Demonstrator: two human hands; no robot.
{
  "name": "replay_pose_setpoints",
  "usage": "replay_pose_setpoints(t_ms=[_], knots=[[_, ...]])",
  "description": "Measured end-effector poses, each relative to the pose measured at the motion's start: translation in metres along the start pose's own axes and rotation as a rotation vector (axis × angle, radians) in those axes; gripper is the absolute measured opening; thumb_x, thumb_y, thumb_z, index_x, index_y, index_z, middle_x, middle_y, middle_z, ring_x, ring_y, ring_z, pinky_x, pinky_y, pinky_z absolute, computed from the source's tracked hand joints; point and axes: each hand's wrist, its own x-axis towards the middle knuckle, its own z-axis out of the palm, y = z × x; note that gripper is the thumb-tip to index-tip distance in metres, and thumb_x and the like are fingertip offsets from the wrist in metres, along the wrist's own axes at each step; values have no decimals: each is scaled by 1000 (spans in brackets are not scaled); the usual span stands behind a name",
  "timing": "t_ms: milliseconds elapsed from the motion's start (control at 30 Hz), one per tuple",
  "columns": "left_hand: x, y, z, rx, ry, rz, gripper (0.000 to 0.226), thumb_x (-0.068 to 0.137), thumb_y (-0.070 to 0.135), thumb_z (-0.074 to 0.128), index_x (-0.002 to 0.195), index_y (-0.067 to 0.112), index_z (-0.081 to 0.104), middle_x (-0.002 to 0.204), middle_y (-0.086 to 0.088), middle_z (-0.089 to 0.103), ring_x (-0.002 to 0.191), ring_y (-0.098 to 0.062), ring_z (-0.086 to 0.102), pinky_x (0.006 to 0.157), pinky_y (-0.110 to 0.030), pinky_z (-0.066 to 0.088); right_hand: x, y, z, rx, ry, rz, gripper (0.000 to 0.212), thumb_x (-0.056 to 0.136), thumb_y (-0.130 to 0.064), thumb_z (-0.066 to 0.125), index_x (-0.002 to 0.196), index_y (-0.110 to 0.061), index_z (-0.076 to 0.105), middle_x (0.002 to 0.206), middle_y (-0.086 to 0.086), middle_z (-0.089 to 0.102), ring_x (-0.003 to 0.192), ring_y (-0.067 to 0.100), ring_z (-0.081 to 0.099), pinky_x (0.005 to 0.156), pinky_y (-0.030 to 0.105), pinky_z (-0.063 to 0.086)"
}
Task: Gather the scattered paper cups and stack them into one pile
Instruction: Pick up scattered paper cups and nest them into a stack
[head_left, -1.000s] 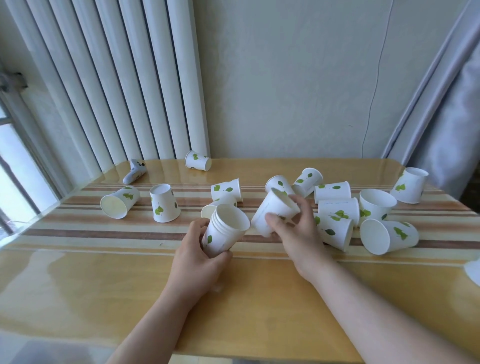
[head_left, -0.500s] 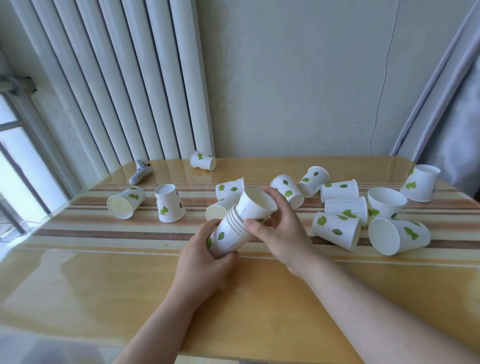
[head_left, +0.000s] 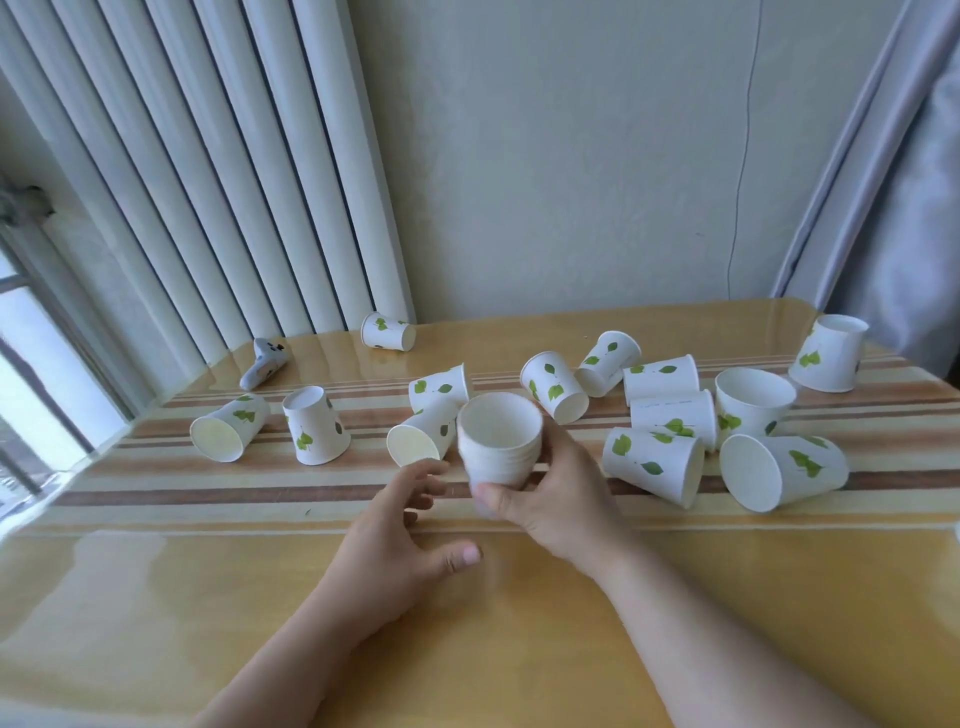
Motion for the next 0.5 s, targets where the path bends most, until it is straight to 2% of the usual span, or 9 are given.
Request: replay_pose_setpoints(t_ms=[100, 133, 167, 200, 267, 300, 367, 433, 500], knots=[[21, 4, -8, -261, 152, -202, 60, 75, 62, 90, 120, 33, 63, 89, 10, 69, 84, -12, 64, 80, -41, 54, 7, 5, -14, -50, -11, 24, 58, 75, -35, 93, 110, -58, 52, 106, -38, 69, 101, -18, 62, 75, 5, 50], [30, 5, -10, -236, 244, -243, 56, 79, 57, 89, 120, 29, 63, 92, 5, 64, 84, -16, 61, 78, -47, 53, 8, 7, -14, -55, -23, 40, 59, 75, -38, 92, 112, -59, 51, 106, -35, 70, 101, -16, 62, 78, 8, 51], [40, 6, -11, -157, 320, -262, 55, 82, 53, 87, 124, 29, 60, 102, 2, 61, 91, -19, 59, 81, -45, 53, 10, 10, -13, -59, -26, 58, 62, 74, -41, 92, 115, -59, 50, 108, -32, 70, 101, -13, 64, 83, 16, 54], [47, 9, -11, -69, 366, -262, 60, 83, 52, 85, 130, 33, 55, 119, 0, 57, 106, -21, 57, 90, -44, 53, 11, 11, -11, -58, -20, 74, 64, 73, -44, 91, 117, -60, 48, 110, -30, 70, 102, -10, 65, 87, 22, 56], [58, 15, -5, 65, 342, -255, 84, 78, 55, 87, 146, 44, 39, 149, -2, 41, 139, -25, 43, 114, -49, 45, 12, 12, -11, -66, -20, 82, 66, 73, -43, 90, 119, -60, 45, 111, -28, 70, 101, -6, 66, 89, 28, 58], [62, 16, -1, 95, 298, -264, 96, 75, 56, 89, 151, 46, 32, 155, -3, 34, 147, -27, 37, 118, -50, 41, 12, 12, -11, -83, -27, 85, 69, 74, -42, 89, 123, -58, 44, 112, -26, 69, 102, -3, 66, 90, 31, 58], [67, 13, 7, 116, 239, -245, 105, 74, 50, 91, 156, 44, 26, 156, -3, 33, 149, -28, 36, 118, -46, 40, 12, 12, -12, -107, -39, 95, 77, 76, -39, 88, 133, -52, 38, 115, -23, 67, 106, 1, 65, 92, 35, 59], [68, 5, 11, 123, 256, -186, 98, 78, 41, 89, 155, 41, 29, 145, 4, 44, 140, -27, 48, 108, -41, 44, 11, 12, -13, -106, -45, 108, 79, 77, -36, 88, 135, -46, 35, 115, -21, 65, 106, 1, 64, 90, 33, 58], [65, 0, 10, 50, 324, -154, 88, 79, 43, 86, 149, 43, 34, 136, 13, 55, 126, -24, 62, 100, -42, 54, 11, 11, -14, -101, -37, 121, 74, 79, -35, 88, 132, -41, 36, 113, -20, 65, 105, -2, 64, 88, 32, 57]])
